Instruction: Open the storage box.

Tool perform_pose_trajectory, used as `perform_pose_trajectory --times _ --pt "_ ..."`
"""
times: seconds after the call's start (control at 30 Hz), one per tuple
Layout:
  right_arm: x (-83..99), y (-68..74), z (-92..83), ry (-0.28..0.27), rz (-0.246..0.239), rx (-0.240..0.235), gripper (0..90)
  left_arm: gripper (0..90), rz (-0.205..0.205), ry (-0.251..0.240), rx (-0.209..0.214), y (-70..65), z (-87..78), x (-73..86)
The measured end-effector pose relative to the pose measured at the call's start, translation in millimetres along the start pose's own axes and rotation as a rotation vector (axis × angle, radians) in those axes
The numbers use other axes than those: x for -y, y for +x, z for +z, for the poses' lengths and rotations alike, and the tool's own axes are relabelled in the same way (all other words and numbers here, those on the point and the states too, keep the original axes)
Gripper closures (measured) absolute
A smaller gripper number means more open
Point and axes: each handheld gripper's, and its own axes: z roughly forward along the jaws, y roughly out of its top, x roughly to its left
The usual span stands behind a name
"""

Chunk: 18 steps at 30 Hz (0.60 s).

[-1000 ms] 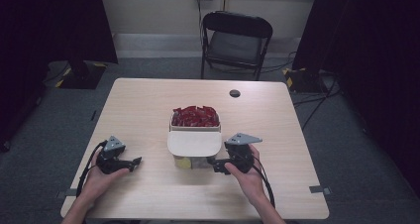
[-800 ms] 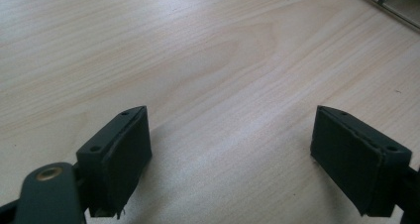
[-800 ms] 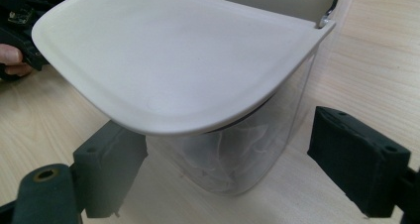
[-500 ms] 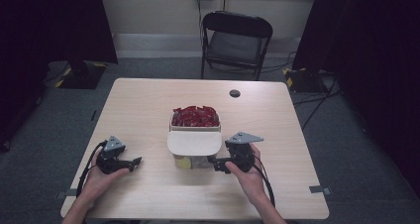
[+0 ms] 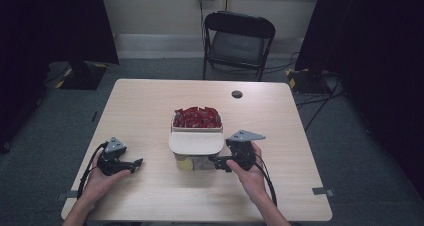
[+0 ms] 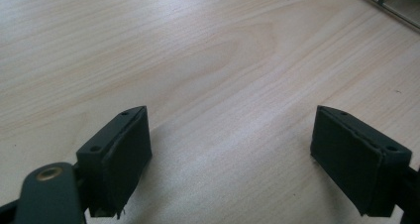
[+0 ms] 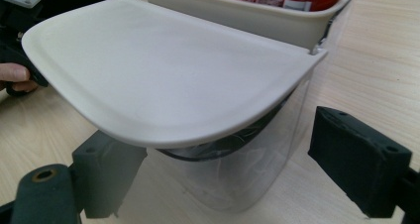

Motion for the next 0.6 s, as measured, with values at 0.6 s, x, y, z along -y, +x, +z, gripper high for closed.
perform_pose_trajectory --times 0.6 --pt "-15.4 -6.7 -0.7 -0.020 0.008 -0.002 14.2 15.3 0.000 0.000 0.000 0.0 0.0 0.0"
